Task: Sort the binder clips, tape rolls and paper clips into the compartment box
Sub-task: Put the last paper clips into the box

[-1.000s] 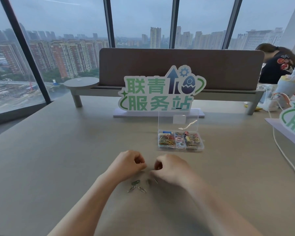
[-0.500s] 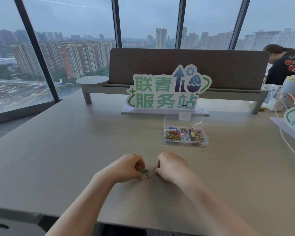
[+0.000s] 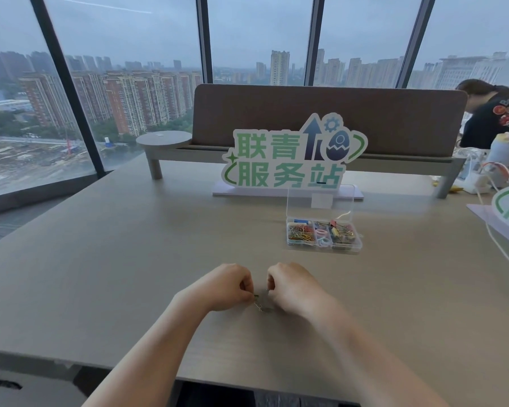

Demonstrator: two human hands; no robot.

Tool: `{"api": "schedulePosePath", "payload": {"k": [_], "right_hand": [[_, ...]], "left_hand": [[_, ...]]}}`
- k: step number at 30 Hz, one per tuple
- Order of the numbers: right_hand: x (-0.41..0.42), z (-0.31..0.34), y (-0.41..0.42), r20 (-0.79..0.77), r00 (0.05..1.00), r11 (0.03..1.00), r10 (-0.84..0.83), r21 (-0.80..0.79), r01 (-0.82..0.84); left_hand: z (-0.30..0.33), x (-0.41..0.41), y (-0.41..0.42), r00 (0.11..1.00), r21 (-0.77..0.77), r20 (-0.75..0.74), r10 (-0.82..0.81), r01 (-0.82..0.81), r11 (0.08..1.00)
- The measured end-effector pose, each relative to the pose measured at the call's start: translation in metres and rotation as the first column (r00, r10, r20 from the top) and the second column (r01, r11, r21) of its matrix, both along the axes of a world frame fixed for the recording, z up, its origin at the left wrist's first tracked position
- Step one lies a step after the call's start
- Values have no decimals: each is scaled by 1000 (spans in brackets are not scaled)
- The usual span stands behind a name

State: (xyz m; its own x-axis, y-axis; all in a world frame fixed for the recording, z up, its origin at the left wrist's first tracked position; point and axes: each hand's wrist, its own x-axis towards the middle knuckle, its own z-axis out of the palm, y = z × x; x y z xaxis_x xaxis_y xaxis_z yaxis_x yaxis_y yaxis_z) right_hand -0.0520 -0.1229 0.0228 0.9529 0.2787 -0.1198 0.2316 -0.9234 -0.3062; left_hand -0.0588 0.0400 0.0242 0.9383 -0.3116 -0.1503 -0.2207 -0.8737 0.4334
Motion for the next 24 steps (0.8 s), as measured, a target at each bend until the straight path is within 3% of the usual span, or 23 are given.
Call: {"api": "schedulePosePath", "payload": {"k": [13,20,24], "right_hand": [[2,0,-6,-28,998,998,-58,-28,57],[-2,5,-7,-60,997,999,-40,-17,39],[-9,14,-12,-40,999,998,-23,65,26]], "left_hand": [[-5,-4,1,999,8,53,-7,7,1000],[-3,-8,8,992,-110,116,48,-35,993],[-1,-10,10,993,-133,110,32,-17,991]]}}
